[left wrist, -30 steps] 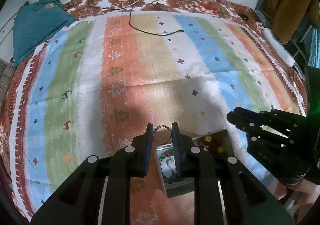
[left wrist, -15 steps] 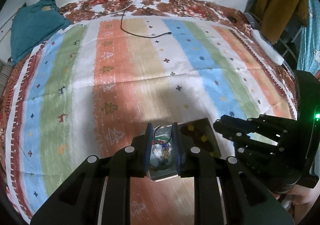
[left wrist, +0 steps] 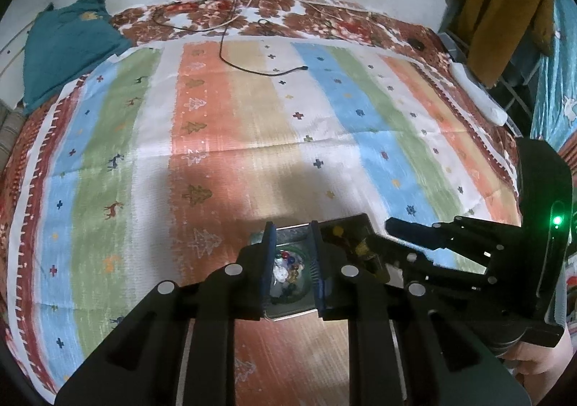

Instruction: Organize jewelry

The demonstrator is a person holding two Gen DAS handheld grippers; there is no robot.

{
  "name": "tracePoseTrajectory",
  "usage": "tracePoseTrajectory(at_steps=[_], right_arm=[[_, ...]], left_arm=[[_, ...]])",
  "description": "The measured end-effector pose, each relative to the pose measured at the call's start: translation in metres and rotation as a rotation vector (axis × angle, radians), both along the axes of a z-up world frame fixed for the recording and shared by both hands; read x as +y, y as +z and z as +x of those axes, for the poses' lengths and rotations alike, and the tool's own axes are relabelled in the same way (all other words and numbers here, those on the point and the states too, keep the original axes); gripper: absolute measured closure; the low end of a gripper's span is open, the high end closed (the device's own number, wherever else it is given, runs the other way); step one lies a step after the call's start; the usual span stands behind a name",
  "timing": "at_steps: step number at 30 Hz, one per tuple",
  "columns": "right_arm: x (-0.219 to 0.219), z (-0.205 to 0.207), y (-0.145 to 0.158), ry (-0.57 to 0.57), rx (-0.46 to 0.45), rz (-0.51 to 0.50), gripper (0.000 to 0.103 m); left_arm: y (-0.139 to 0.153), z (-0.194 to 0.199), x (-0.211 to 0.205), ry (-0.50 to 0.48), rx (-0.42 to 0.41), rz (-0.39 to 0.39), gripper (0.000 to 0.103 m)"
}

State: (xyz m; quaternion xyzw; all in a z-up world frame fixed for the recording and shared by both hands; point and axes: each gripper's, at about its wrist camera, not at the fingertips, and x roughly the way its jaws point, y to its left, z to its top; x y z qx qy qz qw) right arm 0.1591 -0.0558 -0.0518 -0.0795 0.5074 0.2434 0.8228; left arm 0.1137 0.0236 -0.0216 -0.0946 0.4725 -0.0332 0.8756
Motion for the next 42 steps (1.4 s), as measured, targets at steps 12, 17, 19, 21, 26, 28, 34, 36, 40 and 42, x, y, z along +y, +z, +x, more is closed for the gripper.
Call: tracePoseTrajectory(at_steps=[12,17,19,21,26,28,34,36,40,42], right_arm=[[-0.017,-0.017,0.012,-0.027,-0.029,-0.009,0.050],[-0.028,-0.026,0.015,-0.043,-0.017,-0.001,0.042],[-0.028,-0.030,0.016,-0.037,-0.023,0.003,0.037],[-0.029,-0.036,0.017,-0.030,-0.032,-0.002,0.033],[-0.036,-0.043,0.021,-0.056,-0.058,0.000,0.026],[-0.038,-0.045,0.023,-0.054,-0.061,0.005,0.025],[-0.044,-0.048,0.030,-0.061,-0.058,0.032,0.016],[-0.045,-0.050,0.033,-0.062,-0.063,0.022,0.012],[-0.043,-0.055,0.036,-0.055,-0.085,-0.008,0.009],[-0.042,-0.058,0.037,-0.047,-0.098,-0.017,0.008]], left_arm=[[0.002,-0.010,0.007,0.013,-0.011,-0.012,0.060],[0.004,-0.021,0.007,0.011,-0.020,-0.015,0.038],[0.004,-0.025,0.007,0.006,-0.018,-0.012,0.034],[0.004,-0.029,0.006,-0.004,-0.013,-0.002,0.031],[0.007,-0.046,0.009,-0.007,-0.029,-0.009,0.022],[0.007,-0.053,0.009,-0.003,-0.033,-0.003,0.021],[0.007,-0.066,0.012,0.012,-0.043,-0.007,0.015],[0.006,-0.068,0.013,0.017,-0.038,-0.007,0.012],[0.006,-0.070,0.011,0.019,-0.034,0.002,0.006],[0.005,-0.071,0.010,0.022,-0.026,0.017,0.006]])
